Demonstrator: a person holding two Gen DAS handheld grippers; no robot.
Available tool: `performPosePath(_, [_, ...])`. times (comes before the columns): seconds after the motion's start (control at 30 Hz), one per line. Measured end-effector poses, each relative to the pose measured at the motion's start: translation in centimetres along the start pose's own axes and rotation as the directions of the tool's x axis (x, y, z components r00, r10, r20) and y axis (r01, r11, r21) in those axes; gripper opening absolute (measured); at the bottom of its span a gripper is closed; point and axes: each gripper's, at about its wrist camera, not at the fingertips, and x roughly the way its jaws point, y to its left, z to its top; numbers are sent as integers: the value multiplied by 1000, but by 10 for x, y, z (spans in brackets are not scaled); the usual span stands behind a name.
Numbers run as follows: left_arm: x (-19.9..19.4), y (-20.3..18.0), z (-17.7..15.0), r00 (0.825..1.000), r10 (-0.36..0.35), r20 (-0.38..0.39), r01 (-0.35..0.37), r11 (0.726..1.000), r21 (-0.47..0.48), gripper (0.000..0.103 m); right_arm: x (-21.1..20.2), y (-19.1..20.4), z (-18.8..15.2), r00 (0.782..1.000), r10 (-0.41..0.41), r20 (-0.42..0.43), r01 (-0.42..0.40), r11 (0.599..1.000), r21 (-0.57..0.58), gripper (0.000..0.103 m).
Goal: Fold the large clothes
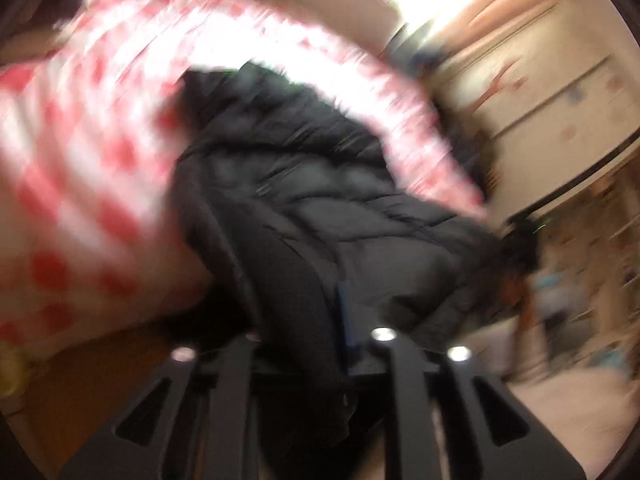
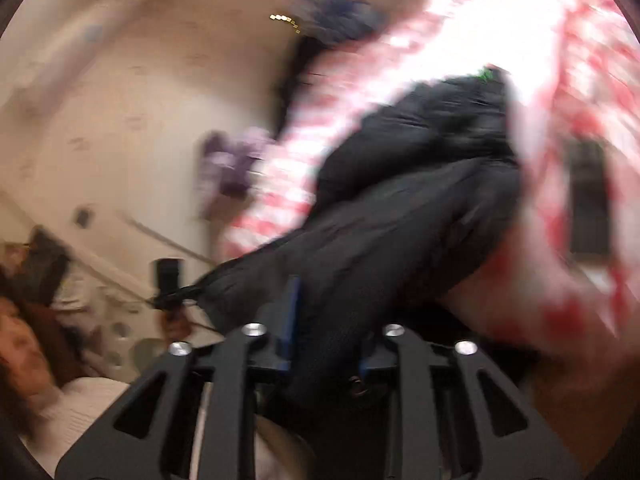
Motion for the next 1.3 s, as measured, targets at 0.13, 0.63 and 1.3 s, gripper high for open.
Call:
performPosePath(0.13, [0, 63, -2, 947, 316, -64, -322, 936, -144, 43, -27, -38, 6, 977, -213, 33, 210, 975, 76, 52])
performPosePath(0.63, [221, 1, 288, 956, 129, 263, -142, 989, 31, 67, 286, -57, 223, 806, -580, 113, 591, 789, -169, 78])
performPosePath(1.3, [197, 32, 275, 968, 164, 189, -162, 986, -27, 77, 236, -66, 205, 896, -444, 22, 438, 873, -214, 94])
